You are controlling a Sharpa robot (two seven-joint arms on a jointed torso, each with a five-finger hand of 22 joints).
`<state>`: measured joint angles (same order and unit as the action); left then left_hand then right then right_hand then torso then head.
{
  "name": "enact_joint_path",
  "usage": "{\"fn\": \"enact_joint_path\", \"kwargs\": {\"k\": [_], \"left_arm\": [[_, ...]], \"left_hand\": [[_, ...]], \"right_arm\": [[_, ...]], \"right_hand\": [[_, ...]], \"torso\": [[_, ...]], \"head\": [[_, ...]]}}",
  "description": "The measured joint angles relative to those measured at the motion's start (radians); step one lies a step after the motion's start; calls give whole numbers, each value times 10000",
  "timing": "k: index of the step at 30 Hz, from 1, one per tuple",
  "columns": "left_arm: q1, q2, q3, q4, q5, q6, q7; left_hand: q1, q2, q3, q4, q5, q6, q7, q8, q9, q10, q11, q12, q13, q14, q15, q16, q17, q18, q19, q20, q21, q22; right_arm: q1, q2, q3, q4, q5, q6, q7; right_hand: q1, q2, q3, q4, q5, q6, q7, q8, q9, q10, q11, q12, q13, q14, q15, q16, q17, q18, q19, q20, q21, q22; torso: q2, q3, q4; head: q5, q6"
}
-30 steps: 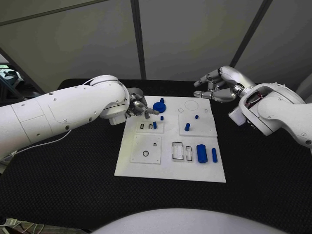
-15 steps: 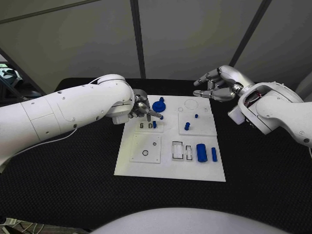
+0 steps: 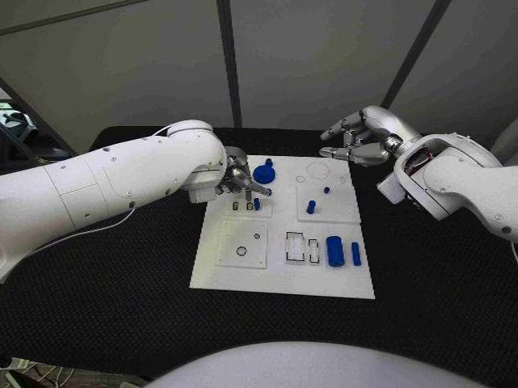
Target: Assemble the parts on the task board
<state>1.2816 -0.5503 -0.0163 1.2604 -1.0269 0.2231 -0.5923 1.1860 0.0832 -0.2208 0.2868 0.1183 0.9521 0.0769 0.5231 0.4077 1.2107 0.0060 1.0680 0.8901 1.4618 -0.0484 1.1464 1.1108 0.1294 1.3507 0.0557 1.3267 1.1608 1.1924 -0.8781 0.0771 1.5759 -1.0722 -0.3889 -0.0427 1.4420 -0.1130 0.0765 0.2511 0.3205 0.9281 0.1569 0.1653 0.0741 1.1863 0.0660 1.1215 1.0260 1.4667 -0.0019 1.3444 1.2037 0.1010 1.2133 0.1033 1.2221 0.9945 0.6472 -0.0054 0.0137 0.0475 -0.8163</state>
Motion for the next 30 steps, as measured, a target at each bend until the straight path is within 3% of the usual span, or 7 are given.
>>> {"fn": "enact_joint_path", "kwargs": {"k": [30], "left_arm": [[-16, 362, -91, -406, -67, 543, -28]], "left_hand": [[184, 184, 1, 0, 0, -34, -37, 162, 189, -6, 0, 84, 109, 0, 0, -40, 21, 3, 72, -1, 94, 179]], "right_arm": [[-1, 108, 0, -63, -1, 16, -19]], "right_hand": [[0, 0, 0, 0, 135, 0, 0, 0, -18, 0, 1, 0, -23, 0, 0, 0, 1, -1, 0, 0, -34, -32]], "torso": [[12, -4, 10]], "head": [[40, -110]]}}
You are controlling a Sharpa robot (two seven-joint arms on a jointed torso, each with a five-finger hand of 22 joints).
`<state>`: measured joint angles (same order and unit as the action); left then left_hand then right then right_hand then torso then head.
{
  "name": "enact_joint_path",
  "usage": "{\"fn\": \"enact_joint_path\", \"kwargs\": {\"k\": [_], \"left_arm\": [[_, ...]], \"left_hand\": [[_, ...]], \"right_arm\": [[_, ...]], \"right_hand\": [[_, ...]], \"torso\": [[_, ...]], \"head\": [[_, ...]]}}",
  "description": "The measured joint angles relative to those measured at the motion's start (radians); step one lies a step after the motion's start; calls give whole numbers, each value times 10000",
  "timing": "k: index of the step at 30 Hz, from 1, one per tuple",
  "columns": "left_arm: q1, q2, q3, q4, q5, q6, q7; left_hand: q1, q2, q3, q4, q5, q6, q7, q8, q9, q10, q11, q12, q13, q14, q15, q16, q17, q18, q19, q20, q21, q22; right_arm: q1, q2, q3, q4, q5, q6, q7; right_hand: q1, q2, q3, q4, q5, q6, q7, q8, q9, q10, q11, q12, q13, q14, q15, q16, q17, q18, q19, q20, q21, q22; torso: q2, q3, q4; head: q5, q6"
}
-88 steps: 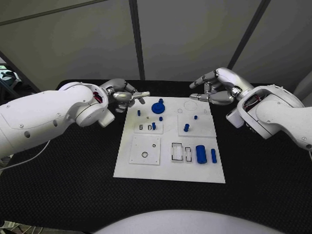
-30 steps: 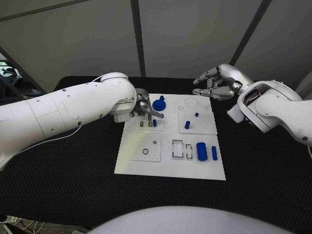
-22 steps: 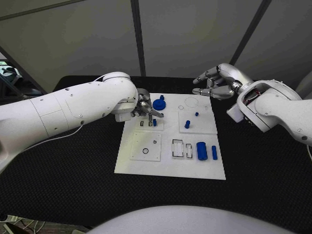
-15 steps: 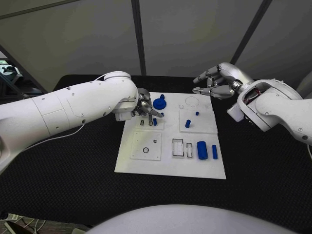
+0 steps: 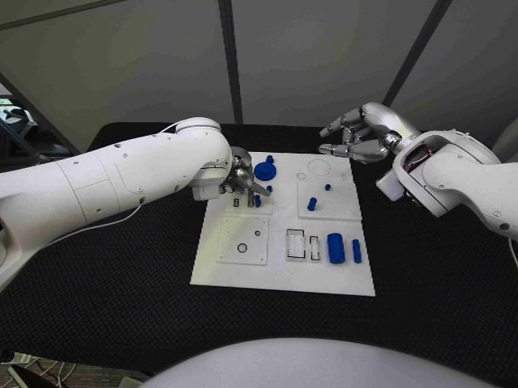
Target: Assemble the parts on the task board
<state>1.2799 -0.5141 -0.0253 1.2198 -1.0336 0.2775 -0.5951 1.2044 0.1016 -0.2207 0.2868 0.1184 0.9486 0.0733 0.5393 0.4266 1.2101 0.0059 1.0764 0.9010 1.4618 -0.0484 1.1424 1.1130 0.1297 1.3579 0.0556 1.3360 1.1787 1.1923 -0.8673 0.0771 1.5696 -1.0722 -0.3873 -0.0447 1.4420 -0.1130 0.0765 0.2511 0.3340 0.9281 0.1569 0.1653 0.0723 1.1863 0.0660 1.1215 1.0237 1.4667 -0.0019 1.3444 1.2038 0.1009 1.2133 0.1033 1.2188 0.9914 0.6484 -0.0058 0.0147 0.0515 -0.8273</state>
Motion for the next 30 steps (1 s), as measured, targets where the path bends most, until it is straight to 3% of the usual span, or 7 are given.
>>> {"fn": "enact_joint_path", "kwargs": {"k": [30], "left_arm": [[-4, 107, -17, -93, -10, 240, 1]], "left_hand": [[767, 160, 336, -336, 0, -216, 1, 232, 325, -2, 0, 0, 50, 0, 0, -39, 31, -1, -1, 0, 41, 132]], "right_arm": [[0, 76, 0, -44, 0, 82, -45]], "right_hand": [[0, 0, 0, 0, 0, 0, 0, 0, 2, 0, 0, 0, 2, 0, 0, 0, 1, 0, 0, 0, 0, 2]], "torso": [[10, 3, -5]], "head": [[-2, -93]]}}
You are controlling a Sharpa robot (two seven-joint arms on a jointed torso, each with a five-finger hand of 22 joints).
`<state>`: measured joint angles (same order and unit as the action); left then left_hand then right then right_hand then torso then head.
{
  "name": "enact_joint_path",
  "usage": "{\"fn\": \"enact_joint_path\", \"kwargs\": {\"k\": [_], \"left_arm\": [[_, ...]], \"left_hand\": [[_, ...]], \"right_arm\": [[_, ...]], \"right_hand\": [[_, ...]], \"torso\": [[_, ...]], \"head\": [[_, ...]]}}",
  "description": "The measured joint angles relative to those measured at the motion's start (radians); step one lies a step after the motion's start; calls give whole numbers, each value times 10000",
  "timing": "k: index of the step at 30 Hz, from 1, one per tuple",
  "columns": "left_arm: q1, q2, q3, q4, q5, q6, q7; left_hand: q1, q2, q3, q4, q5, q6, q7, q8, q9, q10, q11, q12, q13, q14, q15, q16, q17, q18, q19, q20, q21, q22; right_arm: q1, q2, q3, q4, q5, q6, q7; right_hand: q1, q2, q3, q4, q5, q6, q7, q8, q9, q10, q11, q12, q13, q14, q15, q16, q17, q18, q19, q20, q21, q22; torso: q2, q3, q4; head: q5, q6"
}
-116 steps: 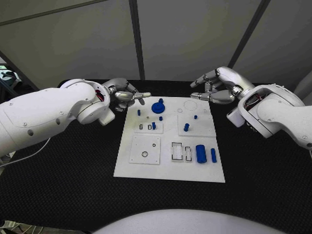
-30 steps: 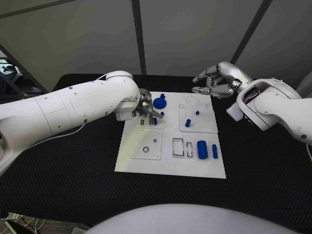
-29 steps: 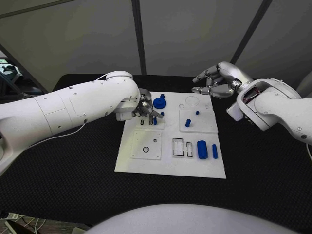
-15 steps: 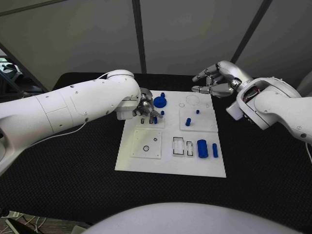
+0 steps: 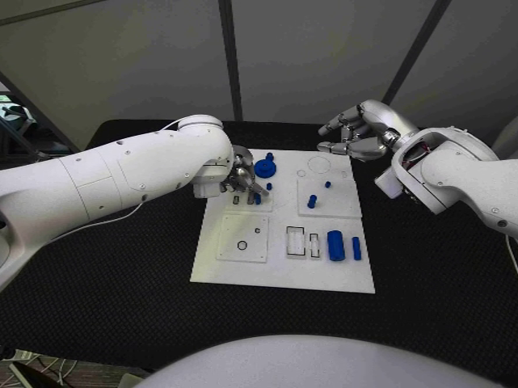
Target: Assemble the parts on the task board
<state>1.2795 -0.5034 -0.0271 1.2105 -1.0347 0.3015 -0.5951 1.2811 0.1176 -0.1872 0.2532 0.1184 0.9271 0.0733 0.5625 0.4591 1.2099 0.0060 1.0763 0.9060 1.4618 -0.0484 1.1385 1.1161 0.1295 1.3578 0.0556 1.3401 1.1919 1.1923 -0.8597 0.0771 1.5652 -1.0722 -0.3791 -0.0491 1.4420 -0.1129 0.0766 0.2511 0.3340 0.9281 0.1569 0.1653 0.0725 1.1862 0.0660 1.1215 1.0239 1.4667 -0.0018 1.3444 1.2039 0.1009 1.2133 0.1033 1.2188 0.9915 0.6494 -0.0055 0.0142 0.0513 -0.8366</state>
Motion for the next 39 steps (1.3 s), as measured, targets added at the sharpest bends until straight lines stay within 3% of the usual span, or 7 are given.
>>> {"fn": "enact_joint_path", "kwargs": {"k": [5, 13, 16, 20, 23, 26, 39], "left_arm": [[0, 0, -1, -2, 0, 1, 0], [25, -28, 21, 47, 32, -3, 50], [26, -78, 22, 99, 74, -14, 79], [15, -181, 14, 167, 182, -44, 121], [-6, -286, 3, 230, 271, -94, 148], [-19, -432, -3, 328, 410, -222, 182], [-18, -968, 2, 1044, 820, -1586, 369]], "left_hand": [[345, 213, 292, -178, 0, -53, -54, 40, 61, 0, 0, 0, -1, 0, -70, -37, 13, 2, 0, 0, 0, 34], [1363, 272, 1363, -857, 16, -251, -179, 36, 128, -127, -124, -114, -47, -3, -142, -78, 45, -1, -38, -38, 37, 90], [1626, 186, 1613, -681, 78, -325, -146, 27, 166, -126, -124, -249, -109, -3, -141, -78, 60, 2, -73, -72, 37, 129], [1847, -181, 2363, 66, 80, -430, -108, -2, 286, -126, -123, -406, -197, -3, -141, -116, 110, 3, -74, -73, 37, 221], [1012, -1200, 4595, 188, 80, -483, -55, 196, 508, -101, -113, -468, -226, -3, -141, -116, 163, 4, -74, -73, 37, 312], [192, -2013, 6408, 34, 80, -519, -18, 469, 836, -46, -96, -472, -224, -2, -140, -116, 219, 3, -74, -73, 37, 384], [-646, -2296, 7586, -383, 76, -572, -72, 804, 1235, 51, -107, -552, -400, 22, -162, -116, 335, -7, 45, -113, 98, 625]], "right_arm": [[0, 9, 0, -6, 0, 12, -6], [0, 34, 0, -27, 0, 42, -15], [-1, 42, 0, -37, 0, 53, -17], [-1, 42, 0, -55, 0, 74, -23], [-1, 42, 0, -61, 0, 90, -29], [-1, 42, 0, -69, 0, 107, -37], [-1, 9, 0, -112, 0, 140, -60]], "right_hand": [[0, 0, 0, 0, 50, 0, 0, 0, 0, 0, 0, 0, 0, 0, 0, 0, 0, 0, 0, 0, 0, 0], [0, 0, 0, 0, 50, 0, 0, 0, 0, 0, 0, 0, 1, 0, 0, 0, 0, 0, 0, 0, 0, 0], [0, 0, 0, 0, 51, 0, 0, 0, 1, 0, 0, 0, 1, 0, 0, 0, 0, 1, 0, 0, 0, 1], [0, 0, 0, 0, 50, 0, 0, 0, 1, 0, 0, 0, 1, 0, 0, 0, 0, 1, 0, 0, 0, 1], [0, 0, 0, 0, 50, 0, 0, 0, 1, 0, 0, 0, 1, 0, 0, 0, 0, 1, 0, 0, 0, 1], [0, 0, 0, 0, 50, 0, 0, 0, 1, 0, 0, 0, 1, 0, 0, -42, 1, 0, 0, 0, -42, -25], [0, 0, 0, 0, 50, 0, 0, 0, 1, 0, 0, 0, -38, 0, 0, -42, -11, 0, 0, 0, -42, -42]], "torso": [[0, -1, 0], [1, -3, 1], [5, -4, 1], [5, -7, 5], [5, -7, 12], [5, -6, 12], [0, -8, 31]], "head": [[-13, -7], [-15, -43], [-15, -52], [-23, -68], [-25, -74], [-39, -70], [-95, -86]]}}
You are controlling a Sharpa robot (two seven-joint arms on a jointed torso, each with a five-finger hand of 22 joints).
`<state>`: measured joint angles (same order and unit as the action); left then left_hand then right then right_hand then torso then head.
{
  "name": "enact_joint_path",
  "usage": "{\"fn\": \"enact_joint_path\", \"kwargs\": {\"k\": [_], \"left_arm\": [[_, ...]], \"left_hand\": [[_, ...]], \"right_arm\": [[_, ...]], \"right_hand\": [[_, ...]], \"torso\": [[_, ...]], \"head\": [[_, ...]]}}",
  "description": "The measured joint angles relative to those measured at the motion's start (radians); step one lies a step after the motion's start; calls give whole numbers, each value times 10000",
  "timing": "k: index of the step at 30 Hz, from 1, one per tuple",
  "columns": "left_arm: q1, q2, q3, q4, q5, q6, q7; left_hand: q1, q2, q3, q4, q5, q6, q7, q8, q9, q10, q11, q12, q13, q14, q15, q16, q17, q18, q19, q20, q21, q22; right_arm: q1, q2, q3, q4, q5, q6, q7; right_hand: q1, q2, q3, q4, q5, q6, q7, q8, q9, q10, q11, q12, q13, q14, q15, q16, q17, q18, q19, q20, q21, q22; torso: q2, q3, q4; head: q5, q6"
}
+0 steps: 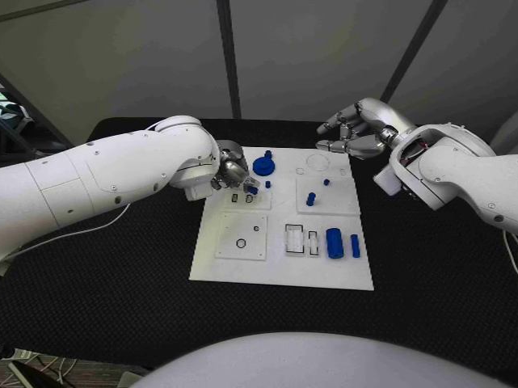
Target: Assemble the parts on the task board
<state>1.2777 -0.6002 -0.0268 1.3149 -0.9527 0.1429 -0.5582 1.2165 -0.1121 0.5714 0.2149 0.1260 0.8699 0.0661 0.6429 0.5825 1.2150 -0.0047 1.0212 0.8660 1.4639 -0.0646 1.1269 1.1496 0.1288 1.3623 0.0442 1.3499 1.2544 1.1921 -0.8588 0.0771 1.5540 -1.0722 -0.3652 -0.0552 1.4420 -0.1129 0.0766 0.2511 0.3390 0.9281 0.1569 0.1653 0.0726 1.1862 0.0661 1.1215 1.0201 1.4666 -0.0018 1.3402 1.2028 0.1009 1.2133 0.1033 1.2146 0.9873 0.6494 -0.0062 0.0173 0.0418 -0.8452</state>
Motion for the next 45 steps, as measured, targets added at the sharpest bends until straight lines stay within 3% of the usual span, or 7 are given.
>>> {"fn": "enact_joint_path", "kwargs": {"k": [3, 8, 18, 30, 45], "left_arm": [[-7, -79, 0, 177, -68, -284, 17], [-155, -154, -1, 407, -371, -746, 16], [-369, -112, -6, 443, -1238, -1183, -93], [-553, -75, -8, 436, -2089, -1185, -259], [-616, -87, 7, 537, -2627, -818, -366]], "left_hand": [[-94, -10, 66, -10, 0, 0, 0, 79, 58, 28, -9, 0, 22, 15, -15, 0, 11, 4, 71, 0, 89, 102], [-181, -74, 252, -140, -5, -33, -34, 157, 126, 99, -10, 80, 134, 16, -16, 0, 29, 11, 278, -29, 284, 416], [-324, -114, 332, -165, 51, -33, -34, 166, 173, 189, -91, 128, 209, 16, -16, 0, 28, 0, 350, -29, 328, 524], [-470, -156, 501, -279, 97, -32, -34, 251, 247, 262, -95, 235, 300, 16, -15, 0, 38, 10, 422, -30, 436, 537], [-601, -287, 639, -418, 168, 9, -70, 311, 292, 365, -129, 282, 355, 52, -51, 0, 47, 9, 458, -65, 484, 535]], "right_arm": [[0, -17, 0, -1, -1, 0, -2], [-1, -77, 0, 7, -116, -4, -8], [-1, -81, 0, 12, -455, -9, -18], [-1, -69, 0, 1, -656, -9, -19], [-1, -47, -1, -18, -715, -3, -21]], "right_hand": [[0, 0, 0, 0, 0, 0, 0, 0, 0, 0, 0, 0, 0, 0, 0, 0, 0, 0, 0, 0, 0, 0], [0, 0, 0, 0, 0, 0, 0, 0, 0, 0, 0, 0, 1, 0, 0, 1, 1, 0, 0, 0, 0, 0], [0, 0, 0, 0, 0, 0, 0, 0, 0, 0, 0, 0, -14, 0, 0, 2, 1, 0, 0, 0, 0, -12], [0, 0, 0, 0, 0, 0, 0, 0, 1, 0, 0, 0, -14, 0, 0, 2, 1, 0, 0, 0, 0, -11], [0, 0, 0, 0, 41, 0, 0, 0, 1, 0, 0, 0, -12, 0, 0, 3, 2, 0, 0, 0, 1, -10]], "torso": [[0, 3, -1], [-26, -2, 12], [-44, -8, 35], [-33, -11, 20], [-33, -7, 19]], "head": [[13, -19], [83, -74], [121, -146], [86, -188], [92, -218]]}}
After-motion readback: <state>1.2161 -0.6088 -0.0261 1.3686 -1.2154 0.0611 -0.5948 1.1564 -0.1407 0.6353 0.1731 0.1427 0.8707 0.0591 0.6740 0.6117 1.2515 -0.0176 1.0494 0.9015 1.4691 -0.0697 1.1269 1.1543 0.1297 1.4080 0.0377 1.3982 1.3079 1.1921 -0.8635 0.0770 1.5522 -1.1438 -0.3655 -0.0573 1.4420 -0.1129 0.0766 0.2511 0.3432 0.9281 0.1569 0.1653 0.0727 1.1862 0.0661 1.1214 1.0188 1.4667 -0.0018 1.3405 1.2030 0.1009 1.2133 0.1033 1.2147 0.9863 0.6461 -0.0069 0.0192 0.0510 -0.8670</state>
